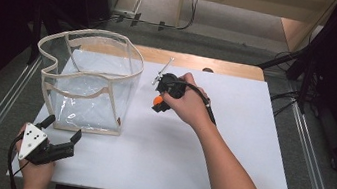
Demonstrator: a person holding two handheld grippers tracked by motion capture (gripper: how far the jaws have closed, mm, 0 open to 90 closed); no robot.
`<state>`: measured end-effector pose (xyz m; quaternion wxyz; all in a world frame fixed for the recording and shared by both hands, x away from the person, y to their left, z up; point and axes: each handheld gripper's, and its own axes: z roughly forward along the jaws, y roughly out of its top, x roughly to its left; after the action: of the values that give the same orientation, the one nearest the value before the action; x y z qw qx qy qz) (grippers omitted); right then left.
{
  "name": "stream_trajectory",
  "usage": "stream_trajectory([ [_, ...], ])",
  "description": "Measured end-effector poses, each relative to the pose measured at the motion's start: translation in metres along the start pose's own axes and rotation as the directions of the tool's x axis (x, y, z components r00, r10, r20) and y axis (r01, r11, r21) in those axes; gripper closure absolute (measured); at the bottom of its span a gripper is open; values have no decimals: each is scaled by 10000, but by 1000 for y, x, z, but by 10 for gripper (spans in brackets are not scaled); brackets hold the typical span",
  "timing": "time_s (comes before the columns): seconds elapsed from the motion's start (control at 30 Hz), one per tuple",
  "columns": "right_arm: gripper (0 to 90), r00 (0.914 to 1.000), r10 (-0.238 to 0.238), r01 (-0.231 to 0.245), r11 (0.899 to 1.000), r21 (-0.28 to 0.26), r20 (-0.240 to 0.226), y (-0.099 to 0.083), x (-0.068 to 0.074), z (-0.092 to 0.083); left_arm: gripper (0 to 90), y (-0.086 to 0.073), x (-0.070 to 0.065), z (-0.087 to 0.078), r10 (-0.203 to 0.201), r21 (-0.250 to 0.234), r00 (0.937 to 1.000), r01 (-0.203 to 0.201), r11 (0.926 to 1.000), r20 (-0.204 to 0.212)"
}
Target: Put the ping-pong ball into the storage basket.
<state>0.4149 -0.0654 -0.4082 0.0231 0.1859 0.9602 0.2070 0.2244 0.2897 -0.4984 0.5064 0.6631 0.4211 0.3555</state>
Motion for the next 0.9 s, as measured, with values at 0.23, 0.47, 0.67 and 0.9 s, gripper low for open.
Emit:
stream_trajectory([
  [0.23,477,9999,-139,139,9999,-57,-10,9,2,-4,36,0,0,0,8,2,10000,-8,10000,6],
  [0.47,476,9997,-238,238,9997,-70,40,16,3,-10,36,0,0,0,35,17,10000,-35,10000,-3],
  [0.67,476,9995,-303,303,9995,-113,41,22,4,-17,37,0,0,0,59,25,10000,-59,10000,-3],
  [0.9,476,9992,-399,400,9991,-146,63,29,3,-26,36,0,0,0,57,28,10000,-57,10000,6],
])
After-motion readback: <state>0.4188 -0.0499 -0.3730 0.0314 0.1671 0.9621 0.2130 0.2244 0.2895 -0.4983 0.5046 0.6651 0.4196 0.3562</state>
